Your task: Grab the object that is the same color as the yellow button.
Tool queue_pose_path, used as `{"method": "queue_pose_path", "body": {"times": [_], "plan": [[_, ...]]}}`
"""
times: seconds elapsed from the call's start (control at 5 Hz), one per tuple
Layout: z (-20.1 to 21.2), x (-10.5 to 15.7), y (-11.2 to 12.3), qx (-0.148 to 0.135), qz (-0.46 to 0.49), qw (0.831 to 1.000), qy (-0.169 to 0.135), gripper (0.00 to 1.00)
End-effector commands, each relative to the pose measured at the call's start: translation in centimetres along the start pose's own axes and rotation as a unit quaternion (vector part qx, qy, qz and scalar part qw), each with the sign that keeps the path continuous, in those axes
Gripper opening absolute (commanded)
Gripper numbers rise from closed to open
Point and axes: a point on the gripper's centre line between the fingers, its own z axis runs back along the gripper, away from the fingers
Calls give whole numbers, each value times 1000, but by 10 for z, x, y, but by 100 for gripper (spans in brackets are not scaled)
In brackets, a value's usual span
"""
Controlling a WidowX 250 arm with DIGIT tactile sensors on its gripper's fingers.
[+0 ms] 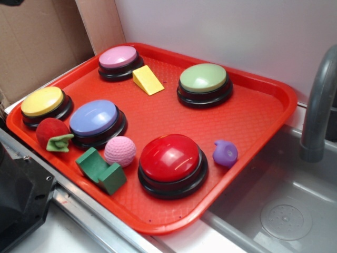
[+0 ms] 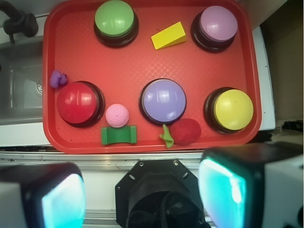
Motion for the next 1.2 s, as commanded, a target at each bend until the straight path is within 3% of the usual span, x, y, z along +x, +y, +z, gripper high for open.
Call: {"method": "queue_pose_path", "body": {"times": [0.0, 0.2, 0.4, 0.6, 0.8, 1.0], "plan": [[0, 0, 0, 0, 0, 1000, 0, 100], [-14, 33, 0, -3, 123, 991, -54, 100], [-28, 60, 4, -11, 247, 966, -73, 100], [-47, 81, 9, -14, 366, 926, -92, 100], [-98, 121, 15, 39, 467, 871, -148, 100], [-136, 145, 32, 65, 566, 800, -187, 100]]}}
